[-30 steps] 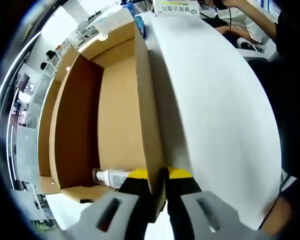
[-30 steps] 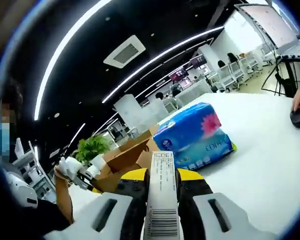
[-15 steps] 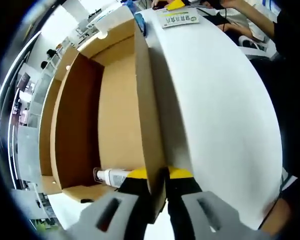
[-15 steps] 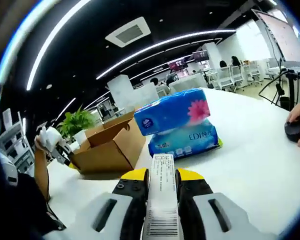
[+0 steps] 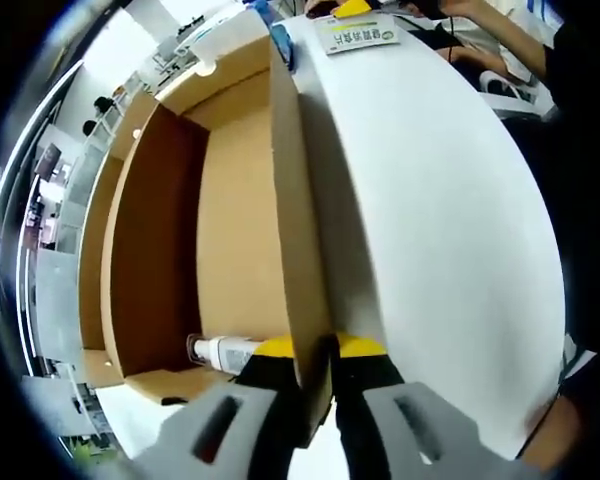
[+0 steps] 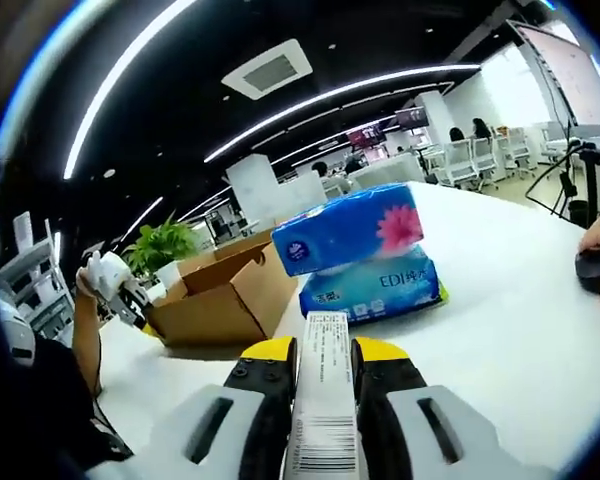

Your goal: Operate the shoe box by opening the lid, removing the specified soft item, and placing it in the target area until the item is outside and the box remains undamaged.

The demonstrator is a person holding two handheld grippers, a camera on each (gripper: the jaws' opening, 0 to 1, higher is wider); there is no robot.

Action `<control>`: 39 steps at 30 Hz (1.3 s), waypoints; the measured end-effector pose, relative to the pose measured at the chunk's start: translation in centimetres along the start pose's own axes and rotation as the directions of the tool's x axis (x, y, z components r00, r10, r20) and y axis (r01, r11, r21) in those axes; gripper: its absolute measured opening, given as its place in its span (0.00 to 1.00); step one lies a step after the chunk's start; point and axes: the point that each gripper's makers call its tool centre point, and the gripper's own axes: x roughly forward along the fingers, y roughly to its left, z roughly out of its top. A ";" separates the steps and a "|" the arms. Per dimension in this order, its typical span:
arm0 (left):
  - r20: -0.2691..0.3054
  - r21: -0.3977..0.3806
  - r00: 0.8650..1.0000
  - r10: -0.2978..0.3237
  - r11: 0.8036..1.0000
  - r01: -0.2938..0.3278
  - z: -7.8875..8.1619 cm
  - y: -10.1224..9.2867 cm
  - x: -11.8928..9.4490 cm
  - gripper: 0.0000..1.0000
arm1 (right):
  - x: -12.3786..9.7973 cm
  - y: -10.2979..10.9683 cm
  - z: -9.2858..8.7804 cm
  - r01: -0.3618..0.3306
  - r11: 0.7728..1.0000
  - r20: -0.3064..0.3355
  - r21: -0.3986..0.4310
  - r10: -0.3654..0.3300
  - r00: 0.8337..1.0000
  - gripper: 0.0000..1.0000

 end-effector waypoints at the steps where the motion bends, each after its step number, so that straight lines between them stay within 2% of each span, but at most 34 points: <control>1: 0.000 -0.001 1.000 0.000 1.000 0.000 0.0 0.0 0.0 0.09 | 0.0 -0.3 0.1 -0.002 1.000 -0.001 0.014 0.002 1.000 0.21; 8: -0.002 -0.001 1.000 0.000 1.000 0.000 -0.1 0.0 0.0 0.09 | 0.1 -0.8 0.0 -0.006 0.996 -0.010 0.094 0.006 1.000 0.21; 12: -0.005 0.000 1.000 0.000 1.000 0.000 -0.1 0.0 0.0 0.09 | 0.1 -0.9 0.0 -0.011 0.996 -0.012 0.091 0.012 1.000 0.22; 17: -0.007 -0.001 1.000 0.001 1.000 -0.001 -0.1 0.0 0.1 0.09 | 0.0 -2.0 0.0 0.005 0.996 0.021 0.088 -0.007 1.000 0.21; 18: -0.007 -0.001 1.000 0.002 1.000 -0.002 -0.1 0.0 0.1 0.09 | 0.0 -2.0 0.0 0.006 0.996 0.021 0.090 -0.007 1.000 0.20; 19: -0.008 -0.001 1.000 0.002 1.000 -0.002 -0.1 0.0 0.1 0.09 | 0.0 -2.2 -0.1 0.010 0.995 0.022 0.096 -0.012 1.000 0.14; 21: -0.008 -0.003 1.000 0.002 1.000 -0.002 -0.1 0.0 0.1 0.09 | 0.0 -2.5 -0.3 0.026 0.997 0.011 0.070 -0.027 1.000 0.13; 23: -0.008 -0.002 1.000 0.002 1.000 -0.002 -0.1 0.0 0.1 0.09 | -0.1 -2.9 -1.0 0.043 0.999 -0.029 0.004 -0.042 0.999 0.15; 24: -0.009 -0.002 1.000 0.002 1.000 -0.002 -0.1 0.0 0.1 0.09 | 0.0 -3.2 -1.7 0.059 0.996 -0.063 -0.060 -0.062 0.996 0.16; 26: -0.009 -0.002 1.000 0.003 1.000 -0.003 -0.1 0.0 0.1 0.09 | 0.4 -3.8 -2.7 0.077 0.995 -0.083 -0.056 -0.081 0.993 0.16; 28: -0.009 -0.002 1.000 0.003 1.000 -0.003 -0.1 0.0 0.1 0.09 | 0.4 -3.9 -2.5 0.073 0.996 -0.063 -0.045 -0.076 0.995 0.17; 32: -0.009 -0.003 1.000 0.003 1.000 -0.003 -0.1 0.0 0.1 0.09 | 0.6 -3.8 -2.7 0.074 0.995 -0.073 -0.068 -0.079 0.994 0.22; 35: -0.010 -0.003 1.000 0.004 1.000 -0.004 -0.1 0.0 0.1 0.09 | 0.4 -3.3 -2.4 0.065 0.992 -0.071 -0.110 -0.073 0.995 0.25; 39: -0.010 -0.004 1.000 0.005 1.000 -0.005 -0.1 0.0 0.1 0.09 | -0.3 -2.1 -1.9 0.052 0.989 -0.072 -0.140 -0.062 0.995 0.36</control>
